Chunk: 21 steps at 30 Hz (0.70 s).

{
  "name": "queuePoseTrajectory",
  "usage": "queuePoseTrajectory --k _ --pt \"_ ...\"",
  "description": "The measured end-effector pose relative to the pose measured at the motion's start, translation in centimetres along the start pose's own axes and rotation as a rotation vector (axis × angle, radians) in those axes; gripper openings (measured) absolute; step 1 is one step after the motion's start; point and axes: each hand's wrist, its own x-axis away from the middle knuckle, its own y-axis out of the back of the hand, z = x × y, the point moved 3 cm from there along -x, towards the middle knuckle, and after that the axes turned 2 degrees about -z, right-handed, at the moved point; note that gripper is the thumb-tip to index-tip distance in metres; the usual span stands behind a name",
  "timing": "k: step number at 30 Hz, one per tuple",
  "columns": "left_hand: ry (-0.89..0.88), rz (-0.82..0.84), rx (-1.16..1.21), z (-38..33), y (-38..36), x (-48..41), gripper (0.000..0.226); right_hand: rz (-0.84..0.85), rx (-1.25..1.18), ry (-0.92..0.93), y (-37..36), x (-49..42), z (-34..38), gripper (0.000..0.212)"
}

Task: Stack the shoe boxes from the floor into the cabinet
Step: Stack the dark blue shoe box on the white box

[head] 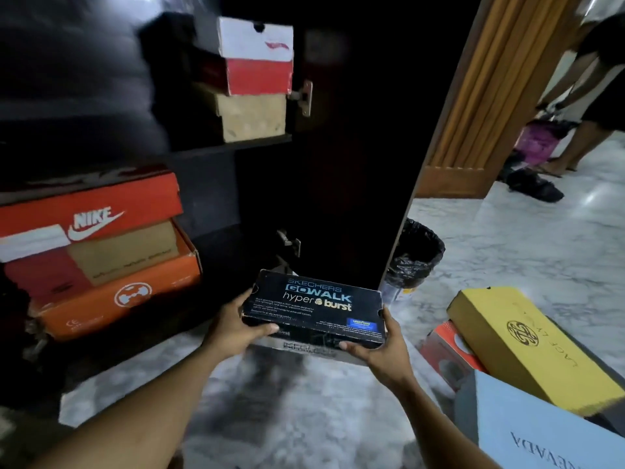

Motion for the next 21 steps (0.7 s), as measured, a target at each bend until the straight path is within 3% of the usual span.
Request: queuePoseTrajectory --k 5,9,14,21 --pt "-0.204 -0.095 0.033 -8.2 6.9 -1.0 0.137 -0.053 0.147 0.164 -0.2 0.1 10.3 0.129" --pt "-0.382 -0.174 0.008 -17.0 12.1 1.5 0.111 -0.133 0.183 0.307 -0.2 0.8 18.6 0.127" --pt "-0.554 -0.375 -0.032 -26.9 19.1 2.7 0.094 -0.197 0.104 0.481 -0.9 0.4 29.9 0.135" --pt "-0.739 -0.529 -0.060 -36.5 24.2 1.7 0.083 -0.345 -0.021 0.615 -2.7 -1.2 36.9 0.119"
